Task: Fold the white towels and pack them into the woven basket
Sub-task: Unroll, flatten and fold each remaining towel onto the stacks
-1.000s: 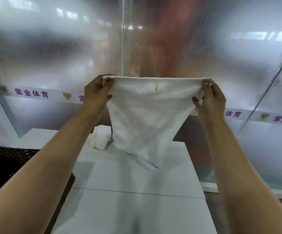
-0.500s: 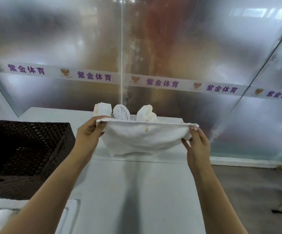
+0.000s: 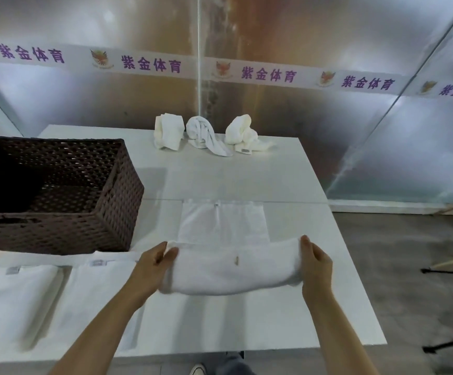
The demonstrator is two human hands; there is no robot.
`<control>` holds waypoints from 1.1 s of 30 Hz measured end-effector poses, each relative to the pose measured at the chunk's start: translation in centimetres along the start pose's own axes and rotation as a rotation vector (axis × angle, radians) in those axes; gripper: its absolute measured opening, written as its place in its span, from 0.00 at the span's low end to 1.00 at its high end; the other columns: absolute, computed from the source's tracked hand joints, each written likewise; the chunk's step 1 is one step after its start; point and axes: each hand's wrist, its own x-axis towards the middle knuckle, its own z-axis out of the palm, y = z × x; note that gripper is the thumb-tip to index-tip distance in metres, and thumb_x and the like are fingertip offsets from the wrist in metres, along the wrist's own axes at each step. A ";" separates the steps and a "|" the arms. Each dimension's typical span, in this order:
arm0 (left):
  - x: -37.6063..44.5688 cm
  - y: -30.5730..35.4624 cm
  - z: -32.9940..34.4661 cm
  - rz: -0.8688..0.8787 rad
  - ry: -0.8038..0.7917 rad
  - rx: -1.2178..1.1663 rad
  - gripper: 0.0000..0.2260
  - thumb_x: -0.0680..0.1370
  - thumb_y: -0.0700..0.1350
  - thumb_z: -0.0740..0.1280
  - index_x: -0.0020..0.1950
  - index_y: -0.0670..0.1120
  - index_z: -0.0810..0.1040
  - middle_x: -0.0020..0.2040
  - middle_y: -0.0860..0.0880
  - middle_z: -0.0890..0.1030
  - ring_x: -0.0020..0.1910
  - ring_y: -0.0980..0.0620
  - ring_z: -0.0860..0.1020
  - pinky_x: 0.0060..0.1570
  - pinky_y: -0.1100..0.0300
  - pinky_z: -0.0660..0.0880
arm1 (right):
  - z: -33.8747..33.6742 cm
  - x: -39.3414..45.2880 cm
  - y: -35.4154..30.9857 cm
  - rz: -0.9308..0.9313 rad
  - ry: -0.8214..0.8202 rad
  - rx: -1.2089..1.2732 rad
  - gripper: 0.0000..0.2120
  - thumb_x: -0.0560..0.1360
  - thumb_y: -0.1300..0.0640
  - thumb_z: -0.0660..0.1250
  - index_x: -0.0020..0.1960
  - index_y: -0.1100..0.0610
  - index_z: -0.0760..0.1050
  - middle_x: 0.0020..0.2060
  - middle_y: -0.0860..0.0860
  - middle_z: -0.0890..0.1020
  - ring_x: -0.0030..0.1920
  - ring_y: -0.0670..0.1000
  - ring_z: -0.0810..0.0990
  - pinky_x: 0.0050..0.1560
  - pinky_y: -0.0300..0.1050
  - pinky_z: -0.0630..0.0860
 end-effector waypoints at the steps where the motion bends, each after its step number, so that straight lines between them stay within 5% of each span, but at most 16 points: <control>1: -0.6 -0.7 0.1 -0.072 -0.067 -0.007 0.21 0.79 0.61 0.63 0.48 0.43 0.77 0.43 0.44 0.80 0.44 0.49 0.78 0.44 0.55 0.71 | -0.5 -0.2 0.9 0.034 0.005 -0.034 0.25 0.81 0.50 0.67 0.45 0.74 0.70 0.36 0.59 0.70 0.38 0.54 0.67 0.38 0.45 0.64; 3: -1.7 -1.5 0.6 -0.202 -0.160 -0.059 0.09 0.83 0.53 0.64 0.51 0.50 0.79 0.49 0.50 0.83 0.50 0.51 0.80 0.48 0.54 0.77 | -1.4 -0.5 2.2 0.067 0.009 -0.107 0.25 0.80 0.50 0.67 0.53 0.76 0.72 0.45 0.73 0.77 0.41 0.65 0.76 0.40 0.50 0.71; 6: -2.0 -2.9 1.1 -0.269 -0.175 -0.134 0.06 0.83 0.51 0.65 0.55 0.52 0.80 0.53 0.50 0.84 0.53 0.48 0.82 0.50 0.49 0.80 | -2.3 -0.4 2.9 0.103 0.002 -0.210 0.25 0.80 0.49 0.67 0.56 0.75 0.72 0.57 0.71 0.77 0.56 0.72 0.78 0.54 0.65 0.79; 10: -1.3 -3.7 1.5 -0.267 -0.122 -0.116 0.15 0.82 0.51 0.66 0.51 0.37 0.75 0.44 0.45 0.79 0.43 0.47 0.77 0.40 0.53 0.75 | -2.5 0.8 3.3 0.128 -0.011 -0.208 0.23 0.80 0.45 0.67 0.51 0.68 0.76 0.54 0.67 0.80 0.51 0.66 0.82 0.60 0.62 0.78; 15: 1.5 -3.4 1.8 -0.265 0.018 -0.107 0.12 0.81 0.50 0.67 0.45 0.42 0.78 0.40 0.45 0.76 0.41 0.47 0.75 0.40 0.51 0.74 | -1.3 3.8 3.6 0.117 -0.111 -0.199 0.20 0.79 0.45 0.69 0.45 0.64 0.80 0.36 0.53 0.79 0.40 0.54 0.75 0.46 0.48 0.71; 26: 12.0 -1.8 3.9 -0.259 0.210 -0.116 0.08 0.81 0.47 0.67 0.44 0.50 0.81 0.48 0.38 0.81 0.47 0.33 0.81 0.50 0.36 0.81 | 4.7 14.9 2.3 0.123 -0.239 -0.199 0.09 0.76 0.54 0.70 0.39 0.53 0.83 0.36 0.52 0.81 0.40 0.53 0.79 0.48 0.54 0.77; 33: 18.8 -2.8 5.0 -0.259 0.292 -0.031 0.07 0.81 0.49 0.67 0.44 0.52 0.79 0.39 0.47 0.80 0.38 0.45 0.78 0.49 0.37 0.81 | 8.8 22.1 4.2 0.143 -0.242 -0.261 0.10 0.76 0.55 0.70 0.37 0.49 0.84 0.37 0.50 0.81 0.40 0.52 0.78 0.49 0.53 0.79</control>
